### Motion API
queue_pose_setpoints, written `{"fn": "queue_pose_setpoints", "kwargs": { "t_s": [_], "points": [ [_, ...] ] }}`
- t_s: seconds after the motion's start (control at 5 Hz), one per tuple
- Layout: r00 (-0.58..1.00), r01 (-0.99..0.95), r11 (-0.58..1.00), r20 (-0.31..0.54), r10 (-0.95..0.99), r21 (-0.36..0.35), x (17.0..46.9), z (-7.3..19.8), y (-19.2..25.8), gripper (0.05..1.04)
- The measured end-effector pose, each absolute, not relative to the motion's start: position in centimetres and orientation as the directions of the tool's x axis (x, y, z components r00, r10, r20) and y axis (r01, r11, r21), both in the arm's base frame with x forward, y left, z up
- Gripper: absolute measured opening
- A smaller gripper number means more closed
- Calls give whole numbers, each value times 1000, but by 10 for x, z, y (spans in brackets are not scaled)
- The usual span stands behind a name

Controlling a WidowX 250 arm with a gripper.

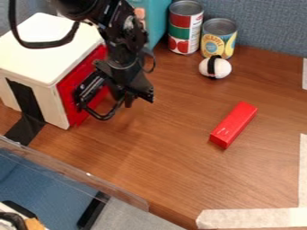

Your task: Open the drawer

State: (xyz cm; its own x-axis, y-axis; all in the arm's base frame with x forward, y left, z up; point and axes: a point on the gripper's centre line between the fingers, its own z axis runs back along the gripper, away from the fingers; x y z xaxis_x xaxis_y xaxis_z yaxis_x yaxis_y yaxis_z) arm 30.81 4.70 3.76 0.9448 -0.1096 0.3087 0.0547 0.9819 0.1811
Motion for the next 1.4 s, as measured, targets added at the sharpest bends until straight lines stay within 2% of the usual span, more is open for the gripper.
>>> {"fn": "queue_pose_setpoints", "kwargs": {
  "t_s": [0.2, 0.4, 0.8, 1.2, 1.4],
  "points": [
    [950, 61, 984, 294, -108, 165, 305, 34, 33, 121],
    [951, 70, 986, 289, -112, 151, 302, 34, 18, 108],
    [958, 97, 992, 262, -114, 79, 298, 45, -22, 108],
    [955, 88, 995, 282, -95, 38, 306, 62, -34, 108],
    [960, 56, 998, 274, -59, 19, 312, 62, -38, 108]
  ]
}}
